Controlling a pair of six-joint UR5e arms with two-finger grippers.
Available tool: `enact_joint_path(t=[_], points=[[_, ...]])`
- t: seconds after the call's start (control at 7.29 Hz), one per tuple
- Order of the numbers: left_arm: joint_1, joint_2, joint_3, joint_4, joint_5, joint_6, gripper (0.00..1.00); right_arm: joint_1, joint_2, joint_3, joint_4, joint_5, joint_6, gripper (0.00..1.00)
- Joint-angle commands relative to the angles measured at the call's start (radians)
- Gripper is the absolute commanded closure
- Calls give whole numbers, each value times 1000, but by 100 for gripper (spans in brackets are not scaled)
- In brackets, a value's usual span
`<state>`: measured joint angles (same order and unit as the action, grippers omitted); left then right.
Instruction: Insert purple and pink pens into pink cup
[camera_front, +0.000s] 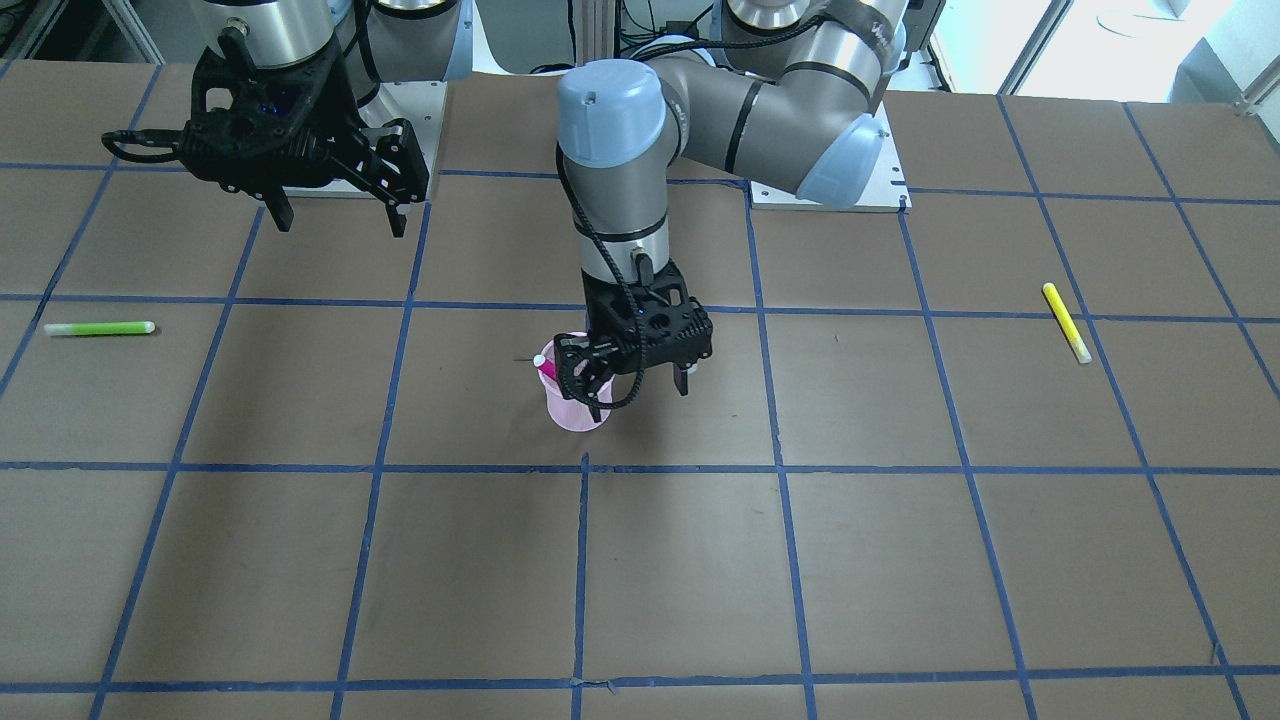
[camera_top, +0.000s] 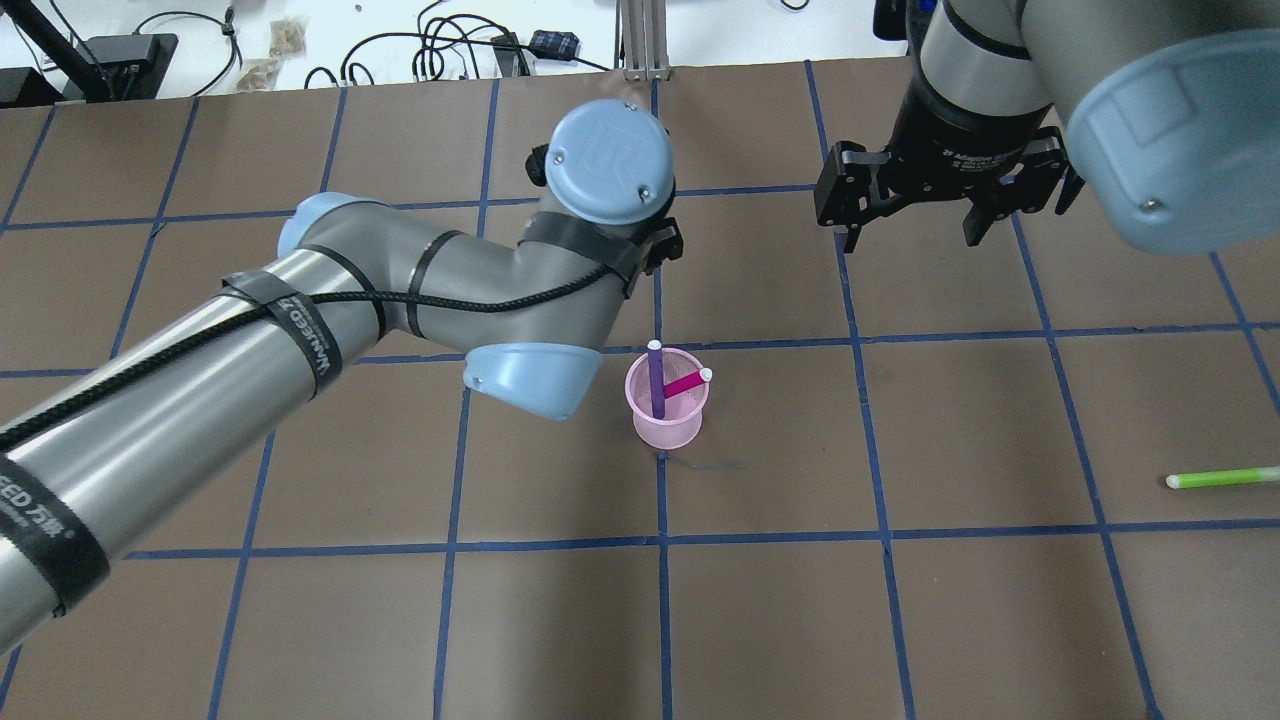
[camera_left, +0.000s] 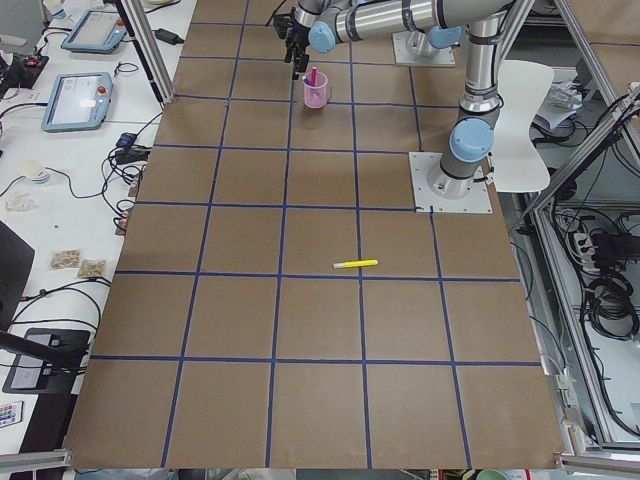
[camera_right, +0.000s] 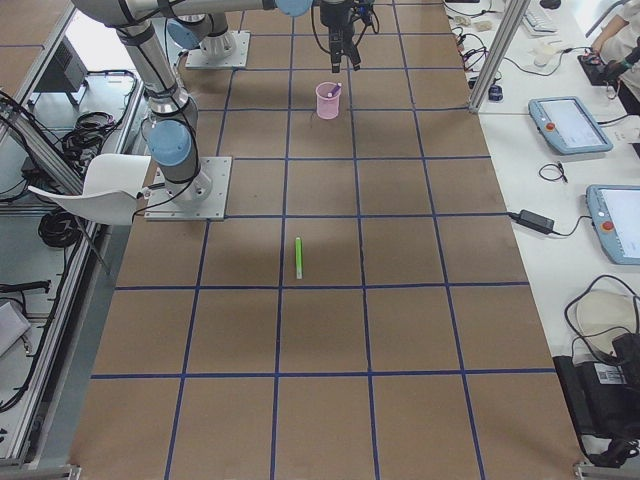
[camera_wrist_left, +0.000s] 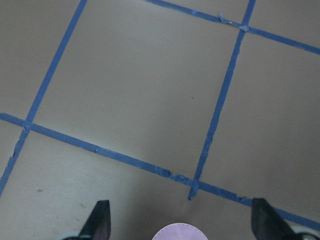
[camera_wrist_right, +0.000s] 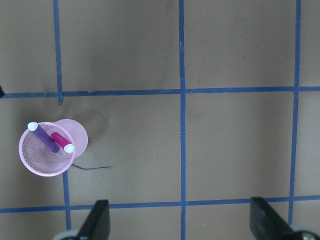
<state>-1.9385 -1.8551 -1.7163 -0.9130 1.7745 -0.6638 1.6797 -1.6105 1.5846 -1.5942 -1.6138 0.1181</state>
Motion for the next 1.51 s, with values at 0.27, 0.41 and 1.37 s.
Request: enact_joint_path(t=[0.27,0.41,1.37], points=[[280,123,102,-390,-170,346,0,0,3,-2,-4,0,2,0],[323,163,104,-414,-203,396,0,0,3,-2,-4,0,2,0],[435,309,81,-616,-182,747,0,0,6,0,-3,0,2,0]])
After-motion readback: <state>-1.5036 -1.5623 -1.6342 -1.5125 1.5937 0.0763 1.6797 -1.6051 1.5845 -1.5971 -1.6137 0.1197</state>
